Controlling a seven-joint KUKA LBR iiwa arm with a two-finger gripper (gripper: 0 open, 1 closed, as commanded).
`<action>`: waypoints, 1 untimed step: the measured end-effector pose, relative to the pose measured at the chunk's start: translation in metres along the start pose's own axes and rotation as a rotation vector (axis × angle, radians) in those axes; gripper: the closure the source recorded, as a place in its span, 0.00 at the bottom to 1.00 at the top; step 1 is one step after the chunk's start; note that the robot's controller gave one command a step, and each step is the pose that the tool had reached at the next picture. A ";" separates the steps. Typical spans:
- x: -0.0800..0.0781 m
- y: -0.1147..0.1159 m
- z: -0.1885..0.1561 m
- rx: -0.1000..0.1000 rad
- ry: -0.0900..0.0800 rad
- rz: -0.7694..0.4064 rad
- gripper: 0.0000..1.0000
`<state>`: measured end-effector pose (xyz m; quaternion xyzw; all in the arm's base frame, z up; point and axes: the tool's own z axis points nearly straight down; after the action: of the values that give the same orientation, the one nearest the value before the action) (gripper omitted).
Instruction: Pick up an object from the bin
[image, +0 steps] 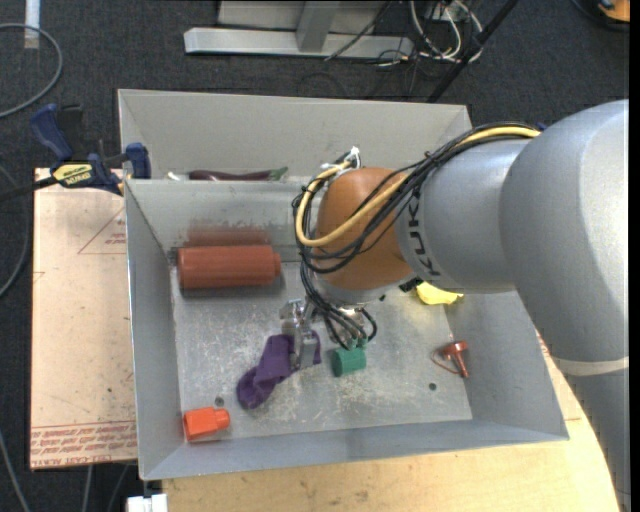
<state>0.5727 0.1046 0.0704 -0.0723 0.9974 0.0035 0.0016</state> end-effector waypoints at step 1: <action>0.000 0.000 0.000 0.000 0.000 0.000 1.00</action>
Offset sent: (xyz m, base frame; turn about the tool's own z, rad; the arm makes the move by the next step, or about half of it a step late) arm -0.0024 0.0062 0.1095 -0.0427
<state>0.5727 0.1046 0.0704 -0.0724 0.9974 0.0036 0.0015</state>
